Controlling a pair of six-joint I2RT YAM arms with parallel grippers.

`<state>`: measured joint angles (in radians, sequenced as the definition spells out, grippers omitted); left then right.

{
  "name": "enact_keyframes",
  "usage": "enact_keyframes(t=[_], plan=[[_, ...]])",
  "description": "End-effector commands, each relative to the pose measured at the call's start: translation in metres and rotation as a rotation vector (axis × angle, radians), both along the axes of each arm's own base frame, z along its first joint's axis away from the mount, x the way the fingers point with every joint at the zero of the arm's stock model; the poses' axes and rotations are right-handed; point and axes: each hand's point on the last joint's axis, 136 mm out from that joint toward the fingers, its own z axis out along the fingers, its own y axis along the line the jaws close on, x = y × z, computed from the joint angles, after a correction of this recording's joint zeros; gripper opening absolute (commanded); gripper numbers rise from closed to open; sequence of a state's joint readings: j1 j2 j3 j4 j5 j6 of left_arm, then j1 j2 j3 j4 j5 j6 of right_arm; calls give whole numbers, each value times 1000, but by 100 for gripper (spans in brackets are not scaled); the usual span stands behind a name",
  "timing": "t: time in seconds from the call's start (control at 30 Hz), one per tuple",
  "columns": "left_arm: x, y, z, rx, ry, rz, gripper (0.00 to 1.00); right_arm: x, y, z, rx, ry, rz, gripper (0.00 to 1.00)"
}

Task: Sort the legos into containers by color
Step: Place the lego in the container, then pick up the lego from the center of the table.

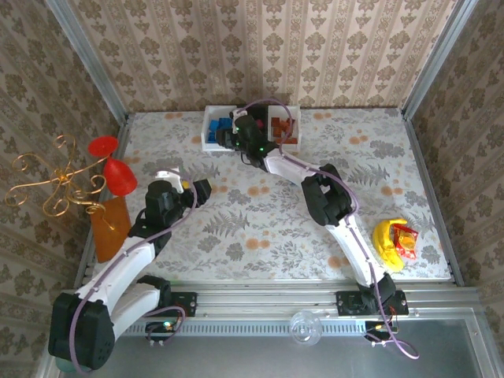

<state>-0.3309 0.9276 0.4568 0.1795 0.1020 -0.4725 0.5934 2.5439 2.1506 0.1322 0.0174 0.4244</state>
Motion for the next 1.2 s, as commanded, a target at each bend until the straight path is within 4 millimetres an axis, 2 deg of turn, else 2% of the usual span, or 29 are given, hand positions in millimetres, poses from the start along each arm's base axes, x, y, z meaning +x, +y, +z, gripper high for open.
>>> enact_keyframes(t=[0.0, 0.13, 0.3, 0.43, 0.57, 0.73, 0.87, 0.97, 1.17], plan=[[-9, 3, -4, -16, 27, -2, 77, 21, -2, -4, -29, -27, -32, 54], [-15, 5, -2, -6, 24, -6, 77, 34, 2, 0, -42, -60, -29, 62], [-18, 4, -2, -14, 28, -16, 77, 37, -6, 30, -9, -70, -10, 70], [-19, 0, -3, -32, 29, -30, 77, 17, -16, 70, 17, -83, 37, 73], [-18, -10, 2, -41, 25, -80, 77, -22, -45, 88, -5, -87, 47, 74], [-11, -36, 13, -9, 31, -185, 77, -78, -100, 70, -139, -10, -3, 77], [-7, -67, 28, 30, -7, -283, 77, -115, -148, 36, -262, 77, -75, 79], [-3, -90, 35, 52, -38, -341, 77, -134, -177, 13, -319, 150, -117, 81], [14, -103, 29, 37, -82, -341, 76, -162, -222, -25, -414, 266, -186, 84]])
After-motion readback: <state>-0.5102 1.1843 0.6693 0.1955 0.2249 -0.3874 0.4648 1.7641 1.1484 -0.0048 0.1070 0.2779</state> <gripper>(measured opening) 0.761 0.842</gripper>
